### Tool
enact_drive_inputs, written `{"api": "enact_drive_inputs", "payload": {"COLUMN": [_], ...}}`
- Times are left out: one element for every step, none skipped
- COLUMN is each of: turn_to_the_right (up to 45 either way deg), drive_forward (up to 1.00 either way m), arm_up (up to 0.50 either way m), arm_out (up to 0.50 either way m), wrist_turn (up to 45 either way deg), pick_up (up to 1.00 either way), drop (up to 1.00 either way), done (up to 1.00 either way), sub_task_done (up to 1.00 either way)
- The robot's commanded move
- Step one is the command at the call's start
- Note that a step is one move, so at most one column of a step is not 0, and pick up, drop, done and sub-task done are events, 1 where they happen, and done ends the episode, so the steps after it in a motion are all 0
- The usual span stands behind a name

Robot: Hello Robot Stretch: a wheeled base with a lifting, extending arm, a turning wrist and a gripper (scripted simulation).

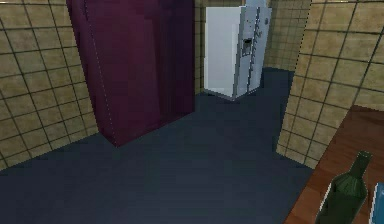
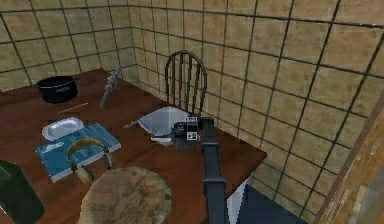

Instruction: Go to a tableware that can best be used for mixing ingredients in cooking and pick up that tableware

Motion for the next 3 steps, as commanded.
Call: {"api": "enact_drive_inputs", "payload": {"turn_to_the_right": [0.0,0.0,0.0], "drive_forward": [0.0,0.0,0.0], "arm_up": [0.0,0.1,0.0], "arm_out": [0.0,0.0,0.0], "wrist_turn": [0.0,0.0,0.0], "pick_up": [1.0,0.0,0.0], "drop": [0.0,0.0,0.0], "done": [0.0,0.0,1.0], "sub_task_done": [0.0,0.0,0.0]}}
